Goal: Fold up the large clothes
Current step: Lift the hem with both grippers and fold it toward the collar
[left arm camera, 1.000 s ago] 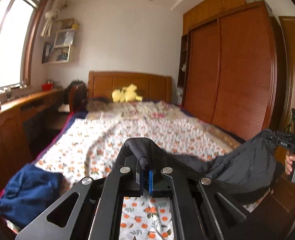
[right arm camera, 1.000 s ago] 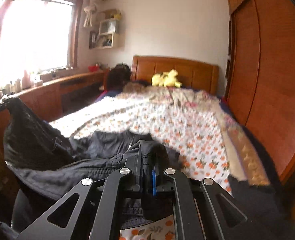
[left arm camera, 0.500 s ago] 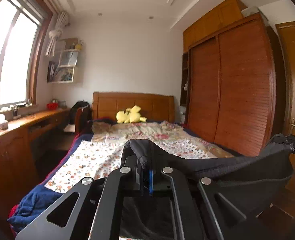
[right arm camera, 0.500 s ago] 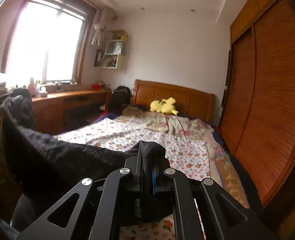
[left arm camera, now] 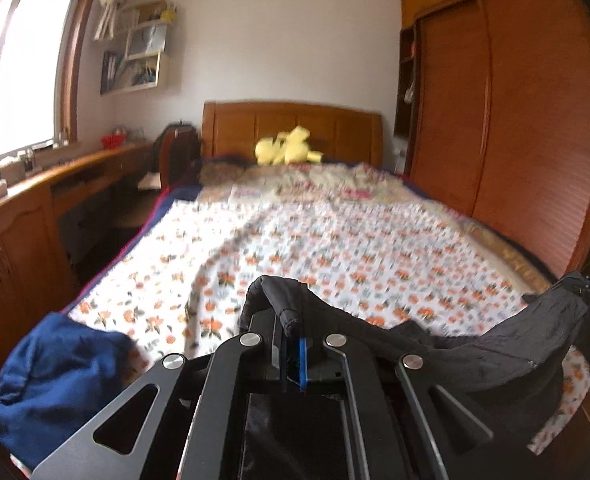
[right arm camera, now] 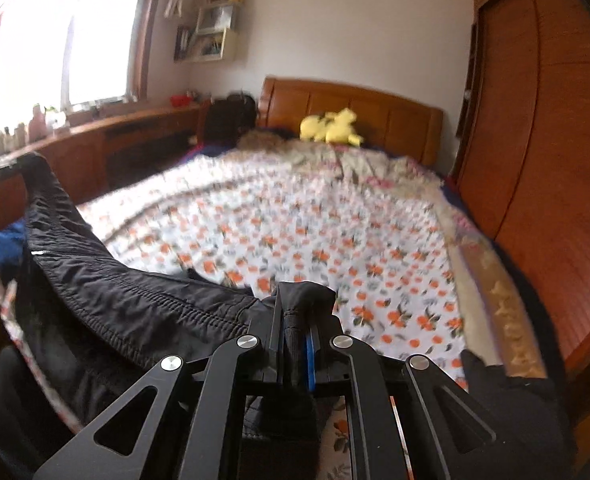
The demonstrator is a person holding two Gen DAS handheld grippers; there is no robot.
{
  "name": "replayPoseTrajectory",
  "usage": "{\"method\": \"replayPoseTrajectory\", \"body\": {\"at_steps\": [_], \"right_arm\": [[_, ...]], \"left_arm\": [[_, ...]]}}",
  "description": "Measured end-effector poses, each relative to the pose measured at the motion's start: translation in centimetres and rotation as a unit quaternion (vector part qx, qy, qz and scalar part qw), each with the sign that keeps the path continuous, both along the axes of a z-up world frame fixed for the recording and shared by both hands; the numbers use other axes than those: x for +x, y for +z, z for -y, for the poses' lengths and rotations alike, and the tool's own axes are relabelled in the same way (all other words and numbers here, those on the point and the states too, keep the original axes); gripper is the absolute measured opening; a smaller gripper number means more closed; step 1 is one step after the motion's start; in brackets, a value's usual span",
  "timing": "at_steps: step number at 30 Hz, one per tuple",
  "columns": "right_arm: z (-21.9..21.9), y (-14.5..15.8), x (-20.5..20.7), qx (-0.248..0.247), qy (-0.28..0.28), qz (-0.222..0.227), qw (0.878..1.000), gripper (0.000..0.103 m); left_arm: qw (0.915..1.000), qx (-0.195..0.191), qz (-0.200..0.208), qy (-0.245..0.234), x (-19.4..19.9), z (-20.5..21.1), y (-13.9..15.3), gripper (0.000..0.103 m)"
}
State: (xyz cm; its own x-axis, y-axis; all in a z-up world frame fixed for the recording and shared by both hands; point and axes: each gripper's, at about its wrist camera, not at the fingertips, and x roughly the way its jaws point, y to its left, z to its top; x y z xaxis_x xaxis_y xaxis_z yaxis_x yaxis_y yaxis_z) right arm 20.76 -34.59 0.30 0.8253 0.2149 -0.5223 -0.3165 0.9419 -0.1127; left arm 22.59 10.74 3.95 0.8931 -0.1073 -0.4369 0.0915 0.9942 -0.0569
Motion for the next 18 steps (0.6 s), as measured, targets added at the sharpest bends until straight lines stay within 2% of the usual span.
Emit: {"method": "replayPoseTrajectory", "body": {"at_steps": [6,11,18], "right_arm": [[-1.5,-5.5,4.0,-0.018,0.001,-0.034,0.999,0.007],[-0.6,-6.3,7.9,0.010,-0.023,-0.048,0.999,0.007],[-0.8,-8.6,13.2,-0.004,-0.046,-0.079,0.996,0.007]], "left_arm": [[0.9991,0.003,-0.042,0.004,4.0,-1.0,-5.1,0.004],[0.9984,-0.015,-0.053,0.012,7.3,-2.1,-6.8,0.004],[0.9977,-0.021,-0.064,0.004,10.7,-1.8,-8.3,0.004]]}}
